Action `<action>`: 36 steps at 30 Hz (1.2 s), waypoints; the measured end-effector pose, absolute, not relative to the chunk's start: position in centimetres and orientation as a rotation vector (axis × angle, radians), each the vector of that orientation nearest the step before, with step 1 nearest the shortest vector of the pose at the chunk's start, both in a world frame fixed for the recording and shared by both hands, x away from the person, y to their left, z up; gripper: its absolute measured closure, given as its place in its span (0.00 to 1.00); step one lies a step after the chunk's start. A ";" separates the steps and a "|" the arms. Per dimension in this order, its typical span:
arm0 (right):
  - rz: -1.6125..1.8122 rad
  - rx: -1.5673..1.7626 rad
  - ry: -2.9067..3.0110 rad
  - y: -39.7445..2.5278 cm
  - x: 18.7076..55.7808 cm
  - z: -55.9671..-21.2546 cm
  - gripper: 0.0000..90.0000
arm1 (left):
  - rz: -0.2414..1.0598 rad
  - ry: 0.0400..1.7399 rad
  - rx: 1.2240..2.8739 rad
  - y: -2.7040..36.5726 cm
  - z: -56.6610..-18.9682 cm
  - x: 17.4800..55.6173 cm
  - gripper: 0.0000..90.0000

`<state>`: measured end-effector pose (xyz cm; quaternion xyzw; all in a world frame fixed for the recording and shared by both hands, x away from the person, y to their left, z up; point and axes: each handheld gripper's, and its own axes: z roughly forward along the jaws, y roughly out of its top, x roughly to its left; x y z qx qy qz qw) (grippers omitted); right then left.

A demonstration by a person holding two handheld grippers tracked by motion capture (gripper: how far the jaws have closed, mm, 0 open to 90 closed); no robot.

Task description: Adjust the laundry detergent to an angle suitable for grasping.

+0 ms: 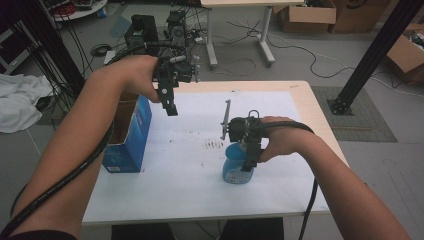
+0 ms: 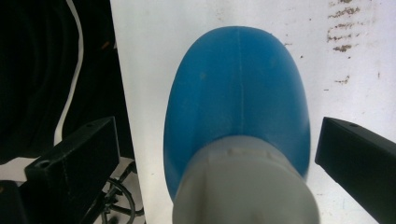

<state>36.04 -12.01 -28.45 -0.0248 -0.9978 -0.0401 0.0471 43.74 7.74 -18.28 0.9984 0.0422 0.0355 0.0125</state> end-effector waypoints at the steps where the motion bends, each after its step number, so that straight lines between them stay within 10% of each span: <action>1: -0.122 -0.076 -3.044 -12.0 36.0 -28.4 0.00 | 0.109 0.132 3.110 7.8 -18.3 43.7 0.00; 36: -0.104 -0.033 -3.087 -11.8 35.7 -29.4 0.17 | 0.095 0.138 3.106 7.8 -19.0 43.9 0.00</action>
